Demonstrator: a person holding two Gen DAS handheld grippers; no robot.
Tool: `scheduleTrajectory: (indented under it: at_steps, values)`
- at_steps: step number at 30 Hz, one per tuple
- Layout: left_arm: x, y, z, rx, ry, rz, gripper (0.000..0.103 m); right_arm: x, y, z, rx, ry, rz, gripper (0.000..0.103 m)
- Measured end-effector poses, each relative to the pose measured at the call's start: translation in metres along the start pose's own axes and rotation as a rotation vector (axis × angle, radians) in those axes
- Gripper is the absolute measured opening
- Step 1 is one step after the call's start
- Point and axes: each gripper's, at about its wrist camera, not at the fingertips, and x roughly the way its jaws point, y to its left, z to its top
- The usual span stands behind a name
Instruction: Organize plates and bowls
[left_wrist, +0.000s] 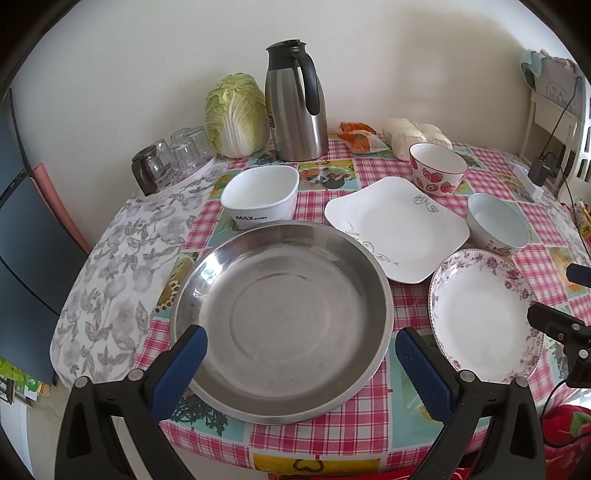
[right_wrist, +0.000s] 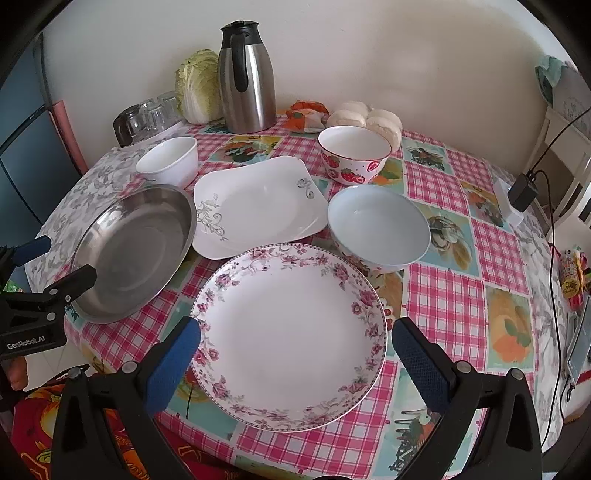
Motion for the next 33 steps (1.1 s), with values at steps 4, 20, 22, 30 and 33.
scheduleTrajectory:
  at_steps: [4,20,22,30,33]
  values:
    - [-0.0001,0.0006,0.0001,0.0,0.0,0.0,0.103,0.0001,0.0,-0.0003,0.003,0.002,-0.002,0.103]
    - [-0.0003,0.0016,-0.0004,0.004,0.0,0.007,0.103,0.0012,-0.0004,0.0,0.005,0.006,-0.002,0.103]
    - [-0.0005,0.0016,-0.0006,0.004,0.001,0.007,0.103,0.0016,-0.0005,-0.0007,0.006,0.008,-0.001,0.103]
    - [-0.0006,0.0015,-0.0008,0.005,0.002,0.008,0.103,0.0032,-0.0018,-0.0002,0.01,0.018,0.0,0.103]
    - [-0.0003,0.0014,-0.0007,0.005,0.001,0.007,0.103,0.0033,-0.0021,-0.0003,0.01,0.019,0.0,0.103]
